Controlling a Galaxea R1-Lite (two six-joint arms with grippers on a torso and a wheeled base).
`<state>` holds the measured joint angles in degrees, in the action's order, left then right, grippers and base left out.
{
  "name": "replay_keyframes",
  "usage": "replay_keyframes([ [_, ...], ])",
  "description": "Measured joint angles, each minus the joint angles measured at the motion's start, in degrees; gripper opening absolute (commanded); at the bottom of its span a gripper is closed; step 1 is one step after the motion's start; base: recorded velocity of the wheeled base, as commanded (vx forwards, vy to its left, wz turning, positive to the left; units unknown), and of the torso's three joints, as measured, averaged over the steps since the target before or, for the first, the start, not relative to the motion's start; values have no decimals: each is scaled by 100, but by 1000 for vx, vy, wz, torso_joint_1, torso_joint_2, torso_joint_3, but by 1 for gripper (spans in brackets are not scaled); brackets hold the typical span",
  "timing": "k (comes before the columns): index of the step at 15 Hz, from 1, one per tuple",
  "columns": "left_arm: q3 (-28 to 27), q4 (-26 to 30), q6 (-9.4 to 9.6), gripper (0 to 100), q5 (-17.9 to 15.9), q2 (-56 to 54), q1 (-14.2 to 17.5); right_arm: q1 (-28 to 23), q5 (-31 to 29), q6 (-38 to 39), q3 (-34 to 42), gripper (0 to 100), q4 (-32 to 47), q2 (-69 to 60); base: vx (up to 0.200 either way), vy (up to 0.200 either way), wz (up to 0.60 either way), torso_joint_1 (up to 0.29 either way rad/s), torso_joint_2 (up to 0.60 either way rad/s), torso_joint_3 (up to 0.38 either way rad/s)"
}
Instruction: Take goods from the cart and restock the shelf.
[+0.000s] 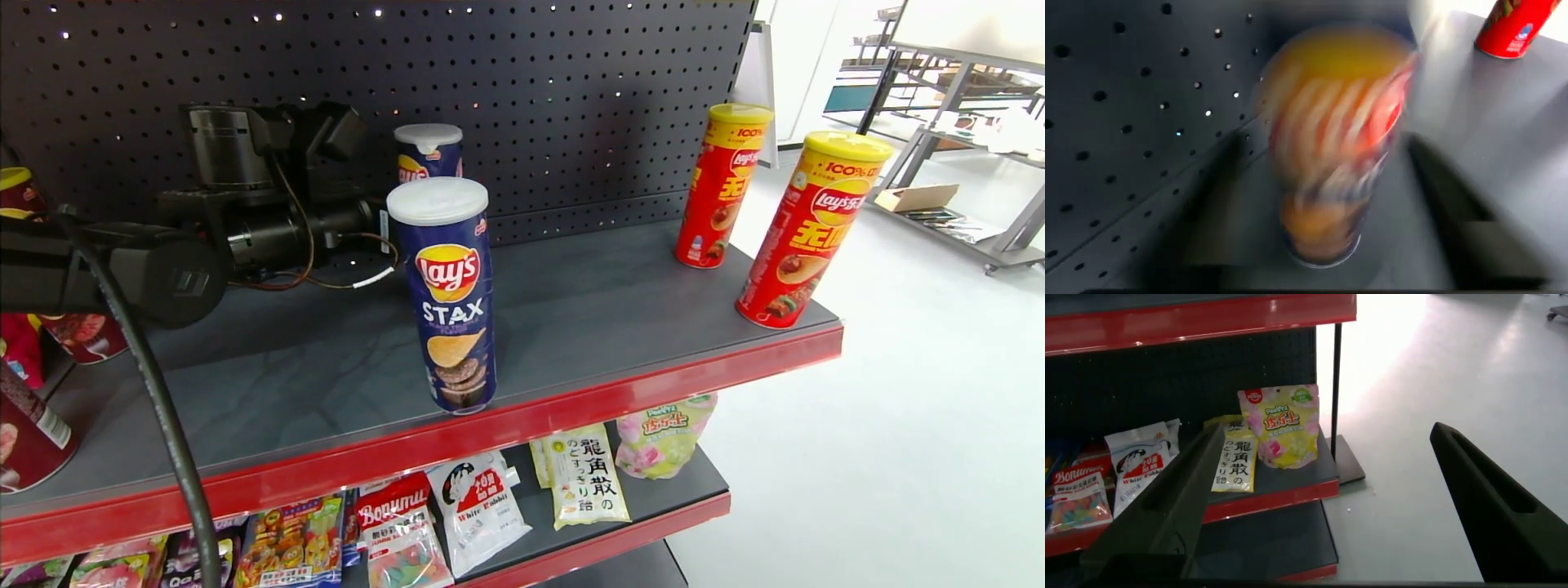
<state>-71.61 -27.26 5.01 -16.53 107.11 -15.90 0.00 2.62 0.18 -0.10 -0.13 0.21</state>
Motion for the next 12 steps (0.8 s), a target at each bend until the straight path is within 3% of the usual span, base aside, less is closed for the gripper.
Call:
replay_keyframes([
  [6,238,-33,11,100,9,-140,9,0,0,0,0,100,-2,0,0,0,0,0,0,0],
  [10,733,-46,18,100,96,-499,134,0,0,-2,0,100,-2,0,0,0,0,0,0,0],
  [12,1237,-40,24,100,126,-833,223,0,0,0,0,100,-2,0,0,0,0,0,0,0],
])
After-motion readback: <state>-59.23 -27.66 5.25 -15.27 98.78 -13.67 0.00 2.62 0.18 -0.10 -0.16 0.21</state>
